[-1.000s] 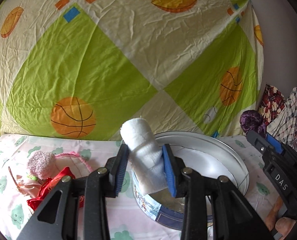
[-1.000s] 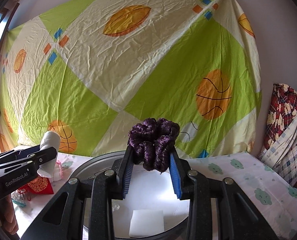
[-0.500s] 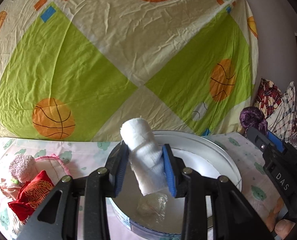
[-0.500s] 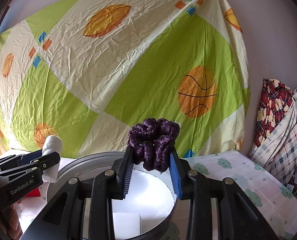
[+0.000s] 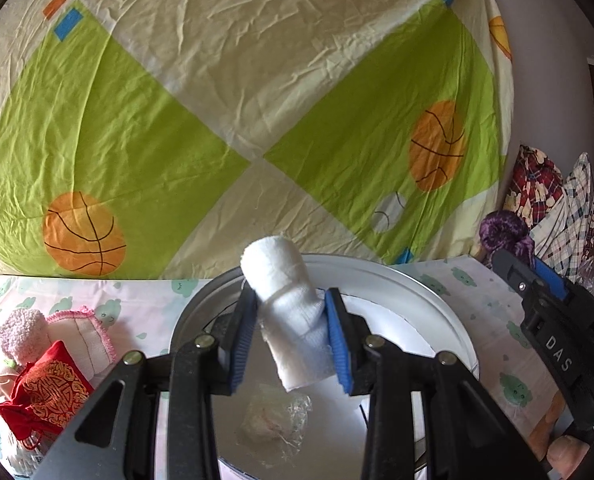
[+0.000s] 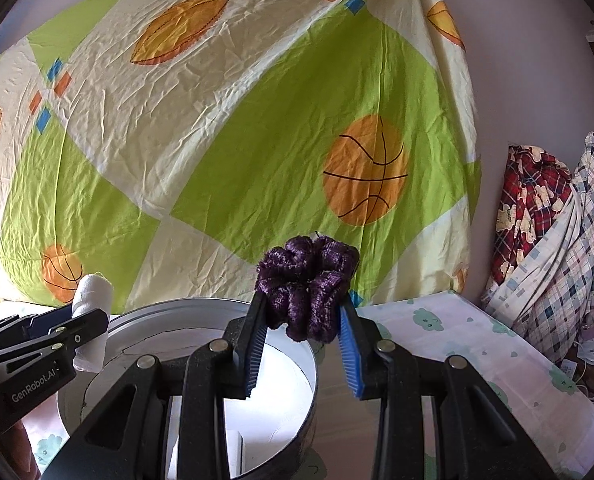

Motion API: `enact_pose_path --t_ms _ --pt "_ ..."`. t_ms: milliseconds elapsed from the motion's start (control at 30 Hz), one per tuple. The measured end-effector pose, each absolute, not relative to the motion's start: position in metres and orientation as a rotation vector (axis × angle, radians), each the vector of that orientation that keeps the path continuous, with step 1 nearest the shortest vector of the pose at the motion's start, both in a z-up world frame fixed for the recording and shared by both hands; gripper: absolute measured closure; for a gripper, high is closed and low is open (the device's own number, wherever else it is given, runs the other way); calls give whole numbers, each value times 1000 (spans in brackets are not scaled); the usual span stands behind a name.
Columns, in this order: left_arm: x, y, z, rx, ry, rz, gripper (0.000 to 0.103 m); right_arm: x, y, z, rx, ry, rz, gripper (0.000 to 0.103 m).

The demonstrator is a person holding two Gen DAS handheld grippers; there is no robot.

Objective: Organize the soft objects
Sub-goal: 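Carry the towel with the left tool while the right tool carries the scrunchie over the tin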

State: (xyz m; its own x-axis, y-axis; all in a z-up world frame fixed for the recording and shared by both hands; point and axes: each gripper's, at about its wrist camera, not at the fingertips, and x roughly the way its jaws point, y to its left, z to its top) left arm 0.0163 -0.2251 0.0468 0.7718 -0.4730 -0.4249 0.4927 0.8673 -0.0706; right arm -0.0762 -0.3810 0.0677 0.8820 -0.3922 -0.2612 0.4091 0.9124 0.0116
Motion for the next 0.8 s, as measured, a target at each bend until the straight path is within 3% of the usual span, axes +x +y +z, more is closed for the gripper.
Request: enact_pose_path --t_ms 800 --pt "35 -248 17 125 538 -467 69 -39 -381 34 53 406 -398 67"
